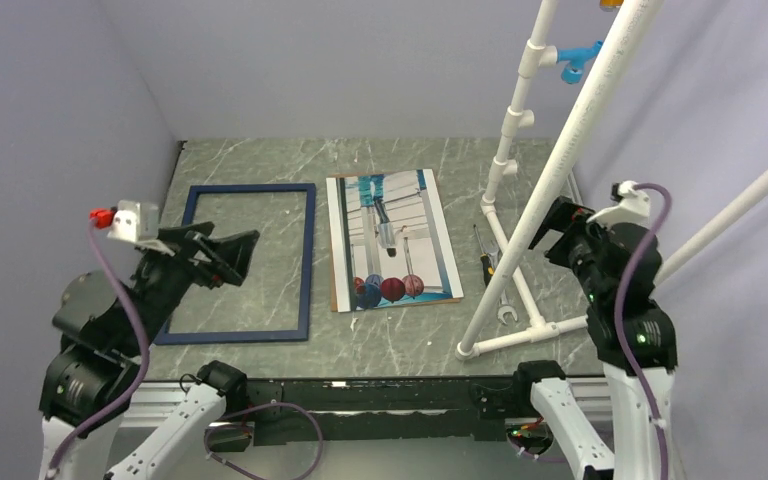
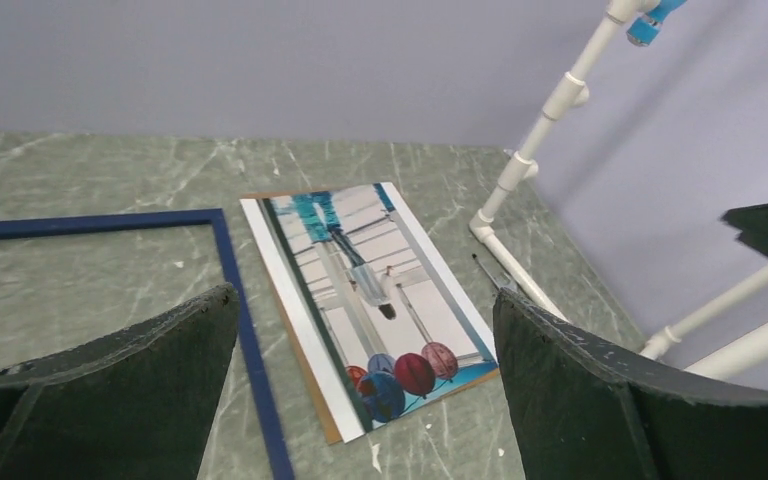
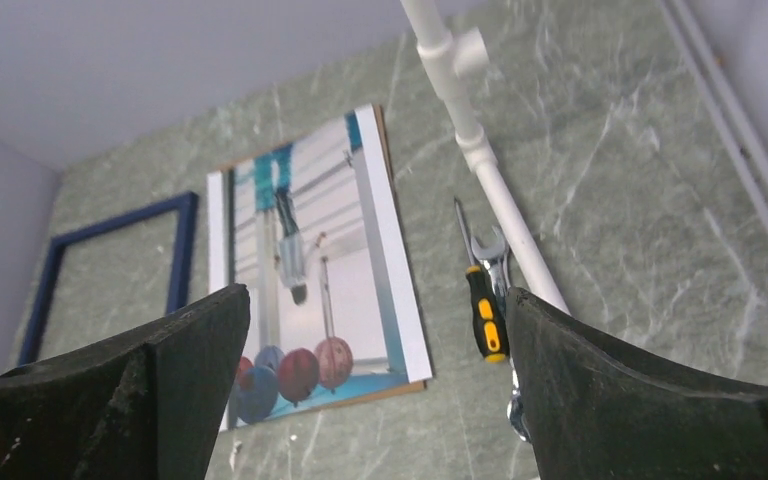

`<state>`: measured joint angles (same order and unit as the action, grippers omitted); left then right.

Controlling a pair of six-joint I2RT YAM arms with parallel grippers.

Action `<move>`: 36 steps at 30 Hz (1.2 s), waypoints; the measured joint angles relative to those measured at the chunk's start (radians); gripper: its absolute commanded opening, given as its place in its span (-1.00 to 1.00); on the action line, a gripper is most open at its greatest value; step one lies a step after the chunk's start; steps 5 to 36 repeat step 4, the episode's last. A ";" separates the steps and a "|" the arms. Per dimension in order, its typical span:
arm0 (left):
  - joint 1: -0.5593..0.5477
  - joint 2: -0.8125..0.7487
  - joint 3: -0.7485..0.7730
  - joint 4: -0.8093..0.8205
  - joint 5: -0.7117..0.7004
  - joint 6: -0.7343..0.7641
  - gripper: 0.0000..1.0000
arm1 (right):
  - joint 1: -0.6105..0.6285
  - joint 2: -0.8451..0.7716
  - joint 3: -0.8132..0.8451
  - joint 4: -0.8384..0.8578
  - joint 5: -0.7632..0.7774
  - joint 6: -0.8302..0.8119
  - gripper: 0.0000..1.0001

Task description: Take the photo out of the frame

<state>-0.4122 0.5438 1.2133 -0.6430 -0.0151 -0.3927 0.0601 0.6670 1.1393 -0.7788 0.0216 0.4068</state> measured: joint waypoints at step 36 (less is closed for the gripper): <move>0.000 -0.057 0.026 -0.066 -0.040 0.019 0.99 | 0.000 -0.049 0.070 -0.024 0.014 0.000 1.00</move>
